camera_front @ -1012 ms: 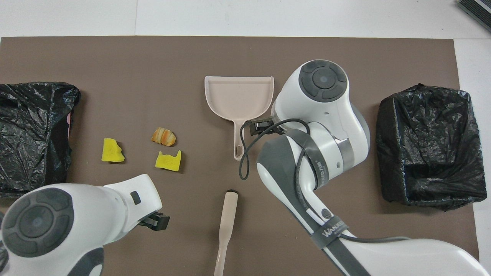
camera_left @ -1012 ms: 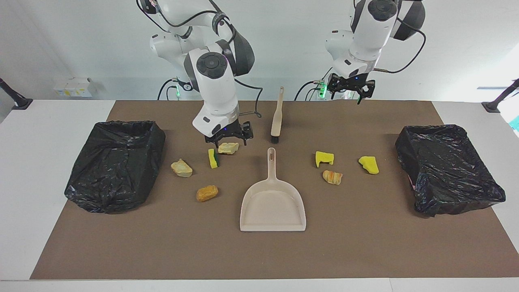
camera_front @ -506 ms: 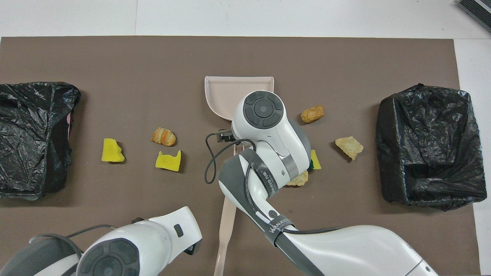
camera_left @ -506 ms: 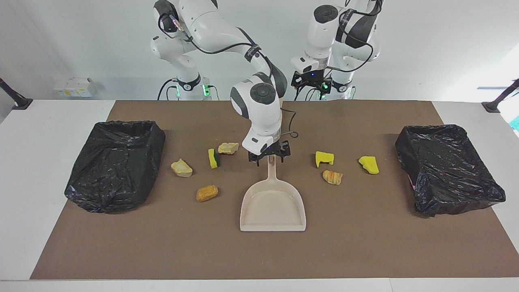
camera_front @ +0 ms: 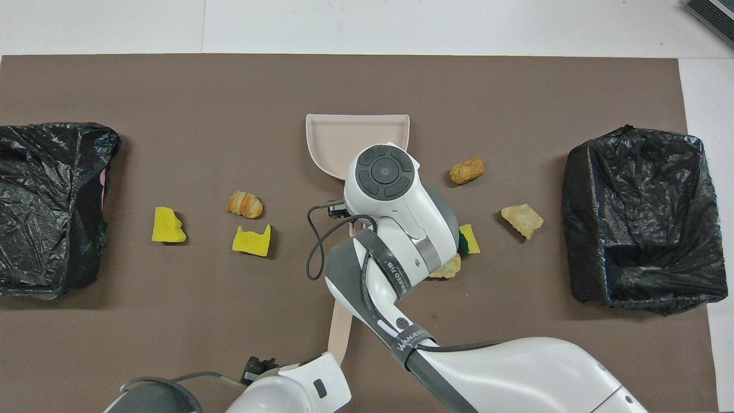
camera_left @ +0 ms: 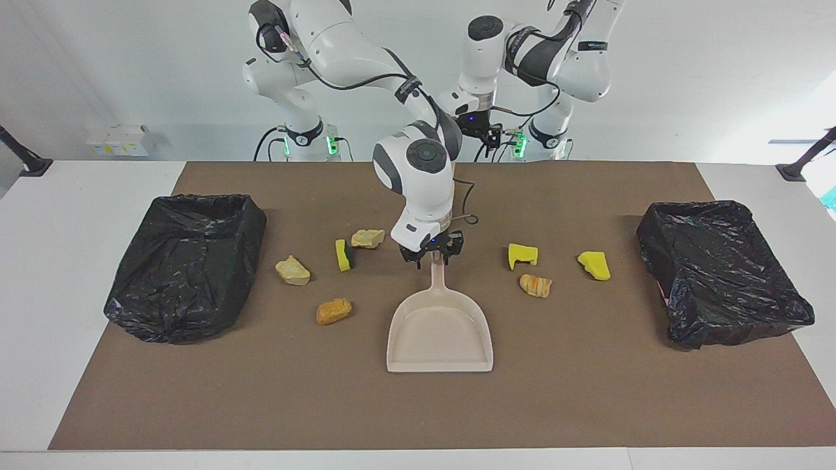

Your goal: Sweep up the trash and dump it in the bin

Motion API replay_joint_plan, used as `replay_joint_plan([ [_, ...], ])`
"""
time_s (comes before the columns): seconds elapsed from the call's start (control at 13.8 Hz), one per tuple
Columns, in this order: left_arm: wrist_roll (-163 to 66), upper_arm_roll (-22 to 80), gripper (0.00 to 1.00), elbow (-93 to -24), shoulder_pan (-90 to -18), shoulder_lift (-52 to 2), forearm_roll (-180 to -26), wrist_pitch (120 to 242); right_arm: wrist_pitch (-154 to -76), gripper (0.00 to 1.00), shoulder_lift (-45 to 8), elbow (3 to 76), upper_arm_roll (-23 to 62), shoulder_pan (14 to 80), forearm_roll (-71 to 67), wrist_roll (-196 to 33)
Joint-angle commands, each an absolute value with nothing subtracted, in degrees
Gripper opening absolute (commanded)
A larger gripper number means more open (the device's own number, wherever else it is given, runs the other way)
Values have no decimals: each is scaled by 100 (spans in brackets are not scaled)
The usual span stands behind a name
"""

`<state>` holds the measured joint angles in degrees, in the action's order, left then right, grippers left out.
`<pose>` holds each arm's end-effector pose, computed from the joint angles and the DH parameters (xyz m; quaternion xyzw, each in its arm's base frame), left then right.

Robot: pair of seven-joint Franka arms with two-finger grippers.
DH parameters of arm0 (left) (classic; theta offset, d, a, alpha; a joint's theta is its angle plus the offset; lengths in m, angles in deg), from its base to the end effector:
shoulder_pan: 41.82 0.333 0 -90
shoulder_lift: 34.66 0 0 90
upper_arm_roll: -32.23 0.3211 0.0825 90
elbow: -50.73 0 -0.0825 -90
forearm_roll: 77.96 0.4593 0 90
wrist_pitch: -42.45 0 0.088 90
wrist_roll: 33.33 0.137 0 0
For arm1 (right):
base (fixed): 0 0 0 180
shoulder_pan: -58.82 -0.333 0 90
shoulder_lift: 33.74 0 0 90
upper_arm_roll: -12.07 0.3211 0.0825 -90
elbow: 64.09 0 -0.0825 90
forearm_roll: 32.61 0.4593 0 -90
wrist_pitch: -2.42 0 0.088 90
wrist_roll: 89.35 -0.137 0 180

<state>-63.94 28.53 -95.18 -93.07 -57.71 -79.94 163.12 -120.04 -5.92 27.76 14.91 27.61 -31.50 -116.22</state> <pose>0.2659 -0.3796 0.3402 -0.9798 0.1991 0.0156 0.0116 0.6286 0.4224 0.2907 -0.9980 -0.0545 -0.0112 0.0295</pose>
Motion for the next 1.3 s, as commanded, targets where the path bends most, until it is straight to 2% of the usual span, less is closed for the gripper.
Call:
replay_joint_plan([
  [0.0,-6699,2950,100,-9667,-9561,-5533,-8051,16733,-12168,40,-667,2925,1506,2771,-3330,-11775],
  [0.14,-6961,2950,100,-9675,-9832,-5181,-8051,16944,-12150,0,-675,2916,1515,2771,-3462,-11687],
  [0.36,-7095,2950,100,-9746,-9912,-5109,-8051,17069,-12045,0,-702,2916,1515,2753,-3472,-11363],
  [0.58,-7104,2950,100,-9842,-10044,-5100,-8051,17139,-12036,0,-938,2898,1515,2832,-3393,-10975],
  [0.72,-7095,2950,97,-9878,-10044,-5100,-8051,17069,-11696,0,-1193,2890,1515,3007,-3349,-10625],
  [0.79,-7078,2950,85,-9869,-10036,-5100,-8060,17060,-11449,0,-1316,2889,1515,3147,-3340,-10318],
  [0.87,-7069,2950,67,-9869,-10044,-5100,-8060,17042,-11238,0,-1422,2898,1515,3279,-3340,-10011],
  [0.94,-7129,2950,65,-9869,-10036,-5100,-8086,17042,-11079,0,-1501,2898,1515,3394,-3340,-9747],
  [1.01,-7174,2950,55,-9869,-10036,-5100,-8103,17042,-10947,0,-1571,2907,1515,3499,-3340,-9509],
  [1.16,-7157,2959,16,-9843,-10009,-5057,-8104,17033,-10710,0,-1695,2907,1506,3684,-3340,-9078],
  [1.23,-7139,2959,12,-9825,-9974,-5039,-8104,17025,-10578,0,-1739,2907,1506,3781,-3340,-8824],
])
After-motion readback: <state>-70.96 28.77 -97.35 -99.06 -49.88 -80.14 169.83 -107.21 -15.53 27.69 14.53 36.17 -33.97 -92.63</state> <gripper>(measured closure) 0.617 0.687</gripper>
